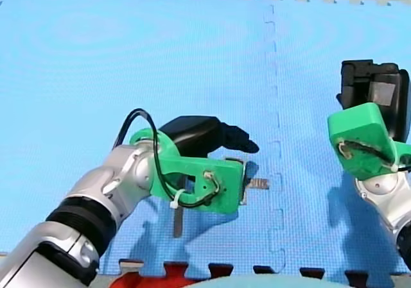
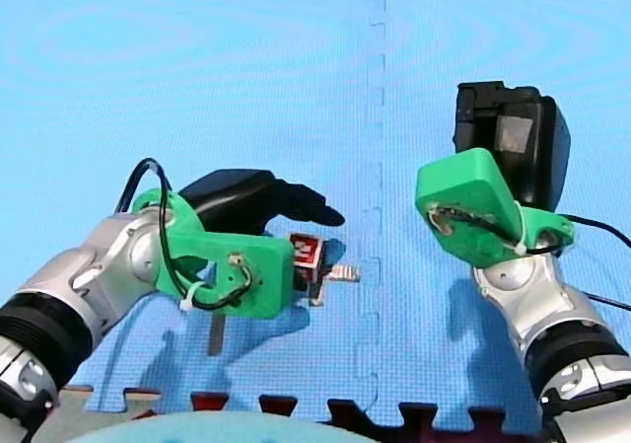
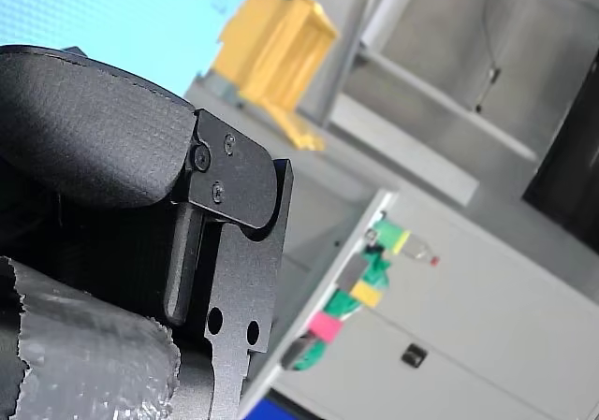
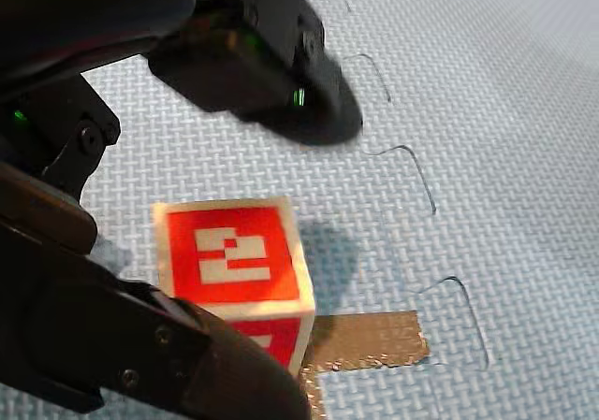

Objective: Stack cube left

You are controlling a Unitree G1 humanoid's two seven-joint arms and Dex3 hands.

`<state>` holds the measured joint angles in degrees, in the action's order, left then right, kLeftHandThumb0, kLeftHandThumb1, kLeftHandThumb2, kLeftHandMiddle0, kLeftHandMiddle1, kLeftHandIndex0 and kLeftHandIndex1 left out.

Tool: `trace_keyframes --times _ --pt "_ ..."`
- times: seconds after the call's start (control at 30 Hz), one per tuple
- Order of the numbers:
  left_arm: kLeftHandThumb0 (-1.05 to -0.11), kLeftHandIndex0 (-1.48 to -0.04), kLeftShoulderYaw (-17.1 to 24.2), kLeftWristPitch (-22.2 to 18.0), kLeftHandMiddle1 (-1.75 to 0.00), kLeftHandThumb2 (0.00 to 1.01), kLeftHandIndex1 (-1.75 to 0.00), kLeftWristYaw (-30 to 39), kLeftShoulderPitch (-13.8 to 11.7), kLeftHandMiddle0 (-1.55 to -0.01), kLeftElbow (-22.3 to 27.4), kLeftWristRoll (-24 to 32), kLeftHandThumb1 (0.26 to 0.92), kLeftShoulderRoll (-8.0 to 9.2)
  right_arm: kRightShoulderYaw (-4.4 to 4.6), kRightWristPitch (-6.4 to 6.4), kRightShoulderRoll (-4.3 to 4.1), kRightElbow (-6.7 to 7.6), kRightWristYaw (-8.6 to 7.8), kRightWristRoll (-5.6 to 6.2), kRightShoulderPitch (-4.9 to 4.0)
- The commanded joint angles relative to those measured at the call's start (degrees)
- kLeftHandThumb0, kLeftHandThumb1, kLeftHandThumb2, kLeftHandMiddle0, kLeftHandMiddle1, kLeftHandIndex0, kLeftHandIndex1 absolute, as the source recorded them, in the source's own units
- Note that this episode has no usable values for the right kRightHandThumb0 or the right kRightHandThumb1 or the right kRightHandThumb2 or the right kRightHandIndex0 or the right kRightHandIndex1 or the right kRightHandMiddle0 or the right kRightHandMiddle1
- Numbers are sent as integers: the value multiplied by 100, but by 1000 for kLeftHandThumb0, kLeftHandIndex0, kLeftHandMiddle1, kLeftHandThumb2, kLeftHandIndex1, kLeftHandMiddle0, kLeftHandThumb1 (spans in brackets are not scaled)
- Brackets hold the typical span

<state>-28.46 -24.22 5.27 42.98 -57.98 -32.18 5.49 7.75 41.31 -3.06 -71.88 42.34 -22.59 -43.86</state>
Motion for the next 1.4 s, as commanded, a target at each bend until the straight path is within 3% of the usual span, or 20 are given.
trace_keyframes --times 0.0,0.43,0.67,0.93,1.07,1.13,1.27,1.37 --pt "-954 -307 55 -33 -1746 0 -35 -17 -24 -839 -11 64 772 15 -9 -2 -16 -16 -4 17 -15" --pt "-909 -353 87 -123 -1746 0 -32 -415 -50 -842 -126 28 740 -21 -2 -10 -24 -42 -28 9 -39" --pt "-895 -349 74 27 -1746 1 -22 -411 -17 -840 -120 -23 740 -42 1 0 -23 -37 -35 8 -55" --pt "-885 -350 136 -159 -1746 2 -16 -207 24 -835 -196 111 743 -41 -12 -3 -32 -42 -62 20 -64" --pt "-884 -341 253 -163 -1746 2 -9 204 100 -832 -130 280 745 139 -21 14 -49 -40 -69 26 -50" --pt "-920 -323 290 60 -1746 10 -3 524 71 -831 333 277 766 401 -33 25 -71 -42 -75 34 -36" --pt "-973 -302 397 912 -1746 12 0 1509 -267 -829 2382 204 785 1020 -47 10 -90 -47 -61 40 -16" --pt "-1019 -299 471 1265 -1746 15 0 1883 -400 -782 3260 139 803 1252 -60 -14 -88 -56 -60 48 -6"
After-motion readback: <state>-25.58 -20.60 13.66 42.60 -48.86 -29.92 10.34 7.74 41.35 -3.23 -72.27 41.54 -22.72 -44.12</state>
